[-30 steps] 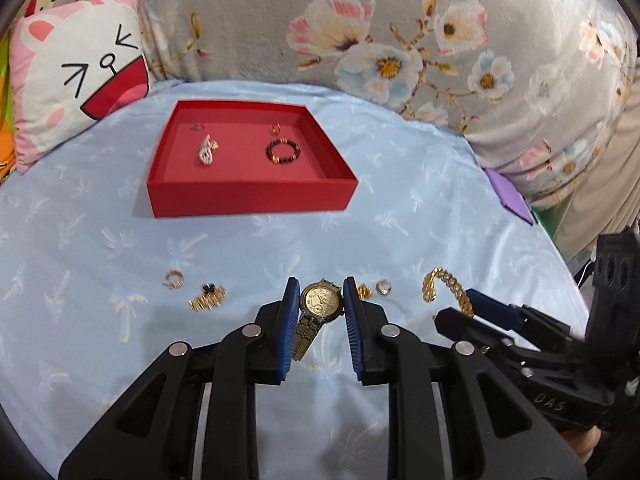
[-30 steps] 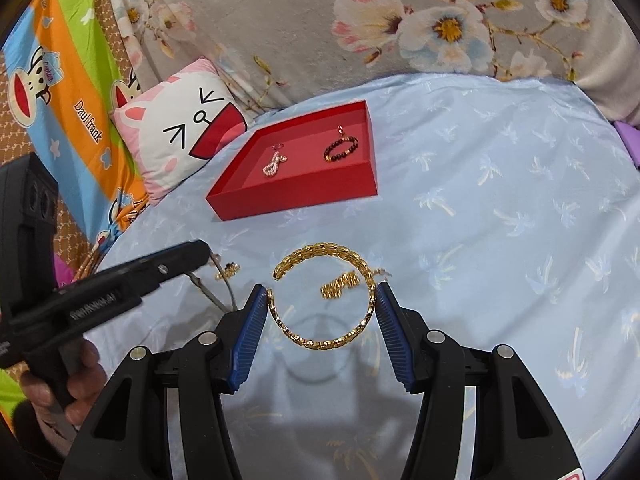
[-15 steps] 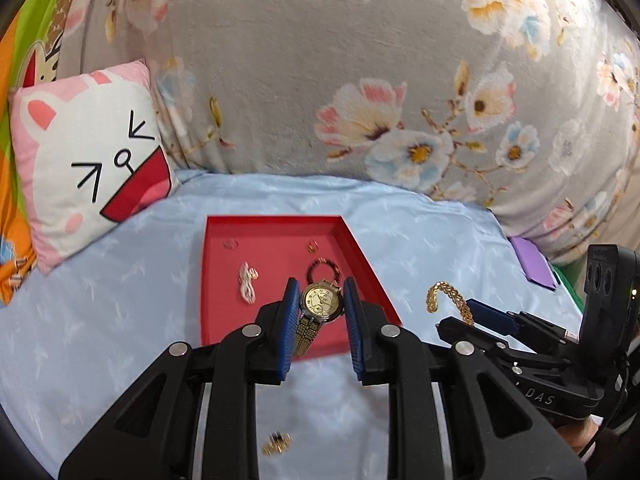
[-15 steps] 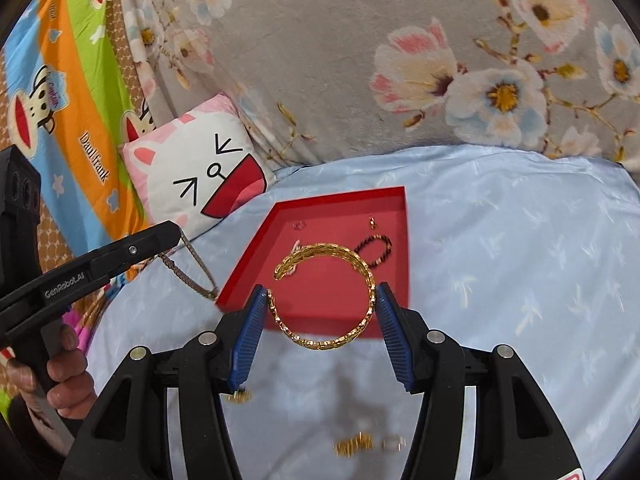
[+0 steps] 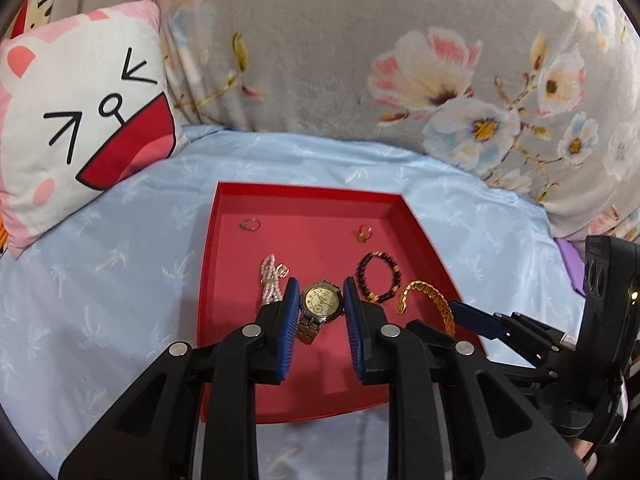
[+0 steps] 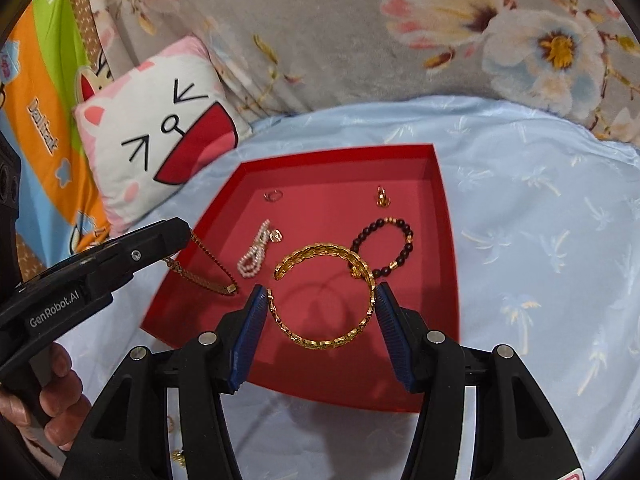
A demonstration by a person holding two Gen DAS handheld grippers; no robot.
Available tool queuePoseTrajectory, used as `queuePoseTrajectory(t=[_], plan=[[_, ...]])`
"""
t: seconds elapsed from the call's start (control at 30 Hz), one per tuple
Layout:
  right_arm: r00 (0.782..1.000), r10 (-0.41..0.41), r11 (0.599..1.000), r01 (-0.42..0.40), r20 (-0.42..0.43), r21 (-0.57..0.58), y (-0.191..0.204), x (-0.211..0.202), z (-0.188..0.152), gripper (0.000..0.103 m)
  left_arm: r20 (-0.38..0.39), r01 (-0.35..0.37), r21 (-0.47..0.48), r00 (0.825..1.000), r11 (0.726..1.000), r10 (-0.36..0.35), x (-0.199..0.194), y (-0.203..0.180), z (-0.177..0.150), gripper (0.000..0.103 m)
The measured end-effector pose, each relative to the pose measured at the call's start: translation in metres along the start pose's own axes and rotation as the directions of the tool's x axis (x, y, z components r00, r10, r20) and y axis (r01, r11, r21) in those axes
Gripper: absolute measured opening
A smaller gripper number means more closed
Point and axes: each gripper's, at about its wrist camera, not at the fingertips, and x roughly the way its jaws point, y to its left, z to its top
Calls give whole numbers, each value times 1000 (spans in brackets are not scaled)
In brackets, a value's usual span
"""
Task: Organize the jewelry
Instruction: 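Carry the watch and bangle into the red box and open both tools, then withdraw both tools from the box toward the gold chains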
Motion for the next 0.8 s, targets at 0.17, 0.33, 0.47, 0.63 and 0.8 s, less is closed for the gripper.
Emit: queuePoseTrajectory(t=[0.17, 0.33, 0.47, 0.63, 0.8], plan=[[999, -9, 1000, 9, -33, 4, -5, 18, -9, 54, -34, -18, -9, 999, 1000, 17, 17, 11, -12, 22], [999, -36, 999, 36, -33, -12, -6, 25, -13, 55, -45, -25, -16, 999, 1000, 24, 22, 16, -19, 22], [998, -46, 999, 45, -30, -20, -5, 27, -13, 55, -53, -36, -19, 998, 999, 35, 26, 17, -22, 22], [998, -65, 997, 64, -20, -35, -5, 27, -13, 56, -33, -51, -21, 998, 998, 50, 23, 18, -22, 26], [998, -59, 998, 59, 14, -5, -11, 13, -14, 56, -3, -57, -32, 998, 998, 57, 10, 19, -17, 33]])
